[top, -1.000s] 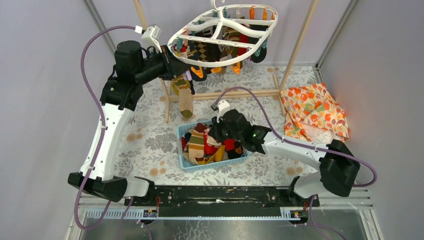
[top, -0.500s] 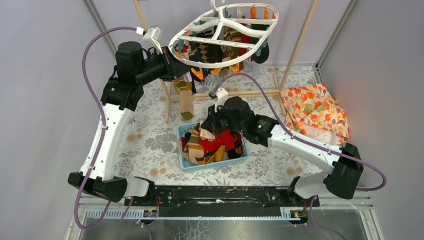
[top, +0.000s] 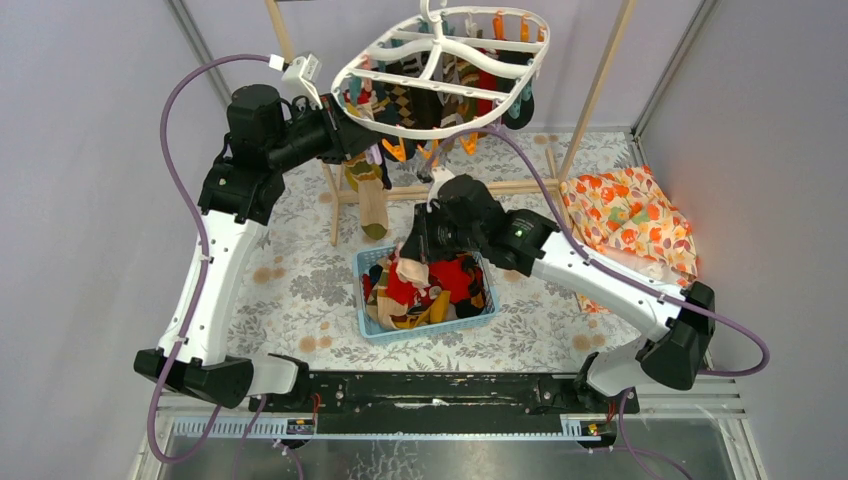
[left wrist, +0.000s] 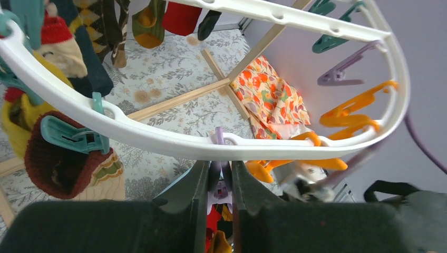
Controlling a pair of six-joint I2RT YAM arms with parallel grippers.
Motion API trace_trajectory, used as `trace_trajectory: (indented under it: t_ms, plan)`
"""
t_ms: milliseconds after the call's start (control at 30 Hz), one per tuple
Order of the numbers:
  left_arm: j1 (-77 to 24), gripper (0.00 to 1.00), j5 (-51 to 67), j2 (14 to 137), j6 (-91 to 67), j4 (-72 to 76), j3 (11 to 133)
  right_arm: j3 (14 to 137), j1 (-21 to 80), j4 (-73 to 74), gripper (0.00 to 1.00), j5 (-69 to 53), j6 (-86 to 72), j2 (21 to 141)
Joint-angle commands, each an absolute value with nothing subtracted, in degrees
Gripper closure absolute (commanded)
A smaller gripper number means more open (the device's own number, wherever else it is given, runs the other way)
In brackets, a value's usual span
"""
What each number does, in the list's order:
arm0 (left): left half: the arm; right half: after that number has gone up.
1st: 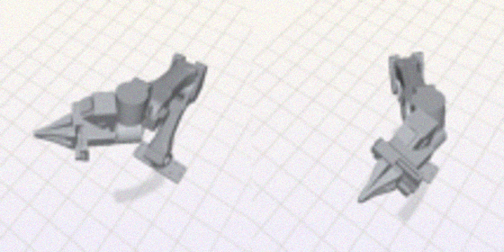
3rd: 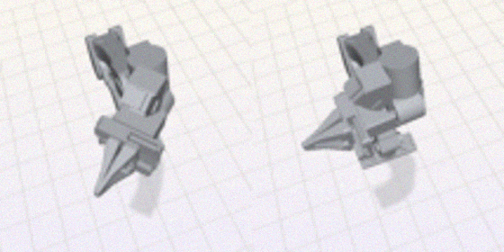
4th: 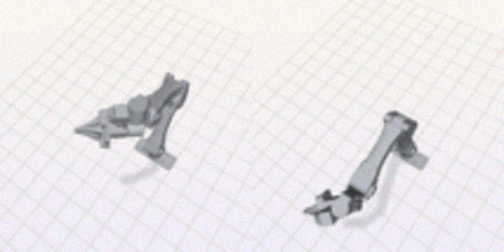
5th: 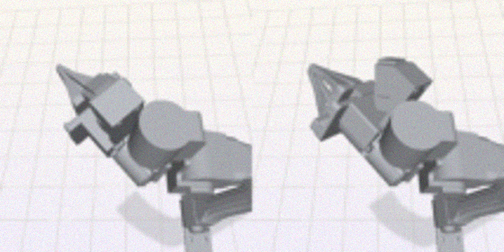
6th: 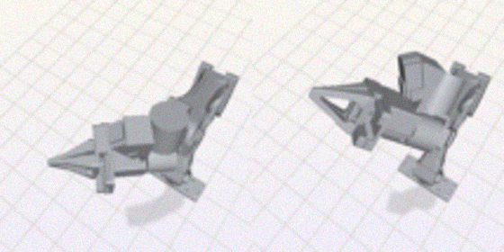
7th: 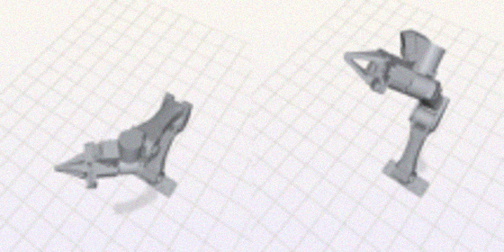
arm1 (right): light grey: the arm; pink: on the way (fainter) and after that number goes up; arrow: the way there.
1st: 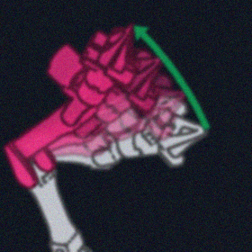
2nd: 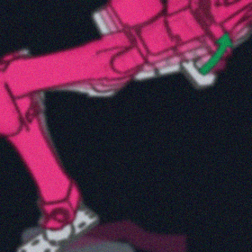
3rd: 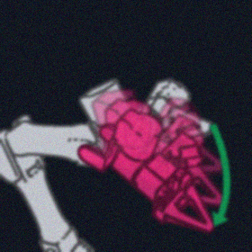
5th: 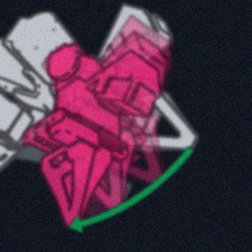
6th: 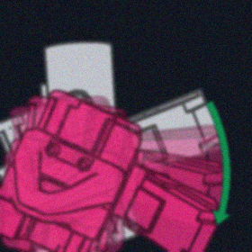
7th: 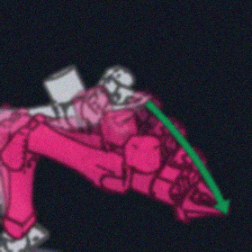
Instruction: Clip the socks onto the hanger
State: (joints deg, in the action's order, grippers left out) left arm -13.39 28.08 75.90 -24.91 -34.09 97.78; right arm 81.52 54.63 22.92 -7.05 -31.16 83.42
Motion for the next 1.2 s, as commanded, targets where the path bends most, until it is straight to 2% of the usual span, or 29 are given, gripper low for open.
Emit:
trace_trajectory:
  t_ms: [0,167,333,467,567,700,833,1167]
  plan:
    - [-13.0,1.00,29.1,74.2,-23.5,-33.0,96.7,76.6,54.9,30.3,1.00,-9.2,-36.7,84.9]
    - [-13.0,1.00,29.0,73.8,-23.3,-32.6,95.9,73.8,54.3,27.9,0.98,-17.8,-40.4,89.5]
    - [-13.0,1.00,28.5,73.7,-23.0,-32.4,95.4,70.1,50.2,16.1,0.91,-28.3,-47.1,94.5]
    - [-13.0,1.00,28.4,73.9,-22.9,-32.3,95.1,69.3,48.8,7.8,0.73,-28.6,-50.7,96.1]
    - [-13.0,1.00,28.4,73.9,-22.6,-32.3,95.1,64.5,48.7,-4.8,0.59,-27.2,-55.1,94.9]
    - [-13.0,1.00,28.4,74.0,-22.3,-32.3,95.2,56.7,49.1,-20.1,0.34,-23.6,-57.0,90.9]
    - [-13.0,1.00,28.3,74.2,-21.9,-32.2,95.2,52.3,50.5,-22.9,0.27,-18.9,-48.5,85.3]
    - [-13.0,1.00,29.0,74.4,-22.2,-31.9,95.2,41.4,56.7,-13.1,0.28,-11.1,-2.6,67.8]
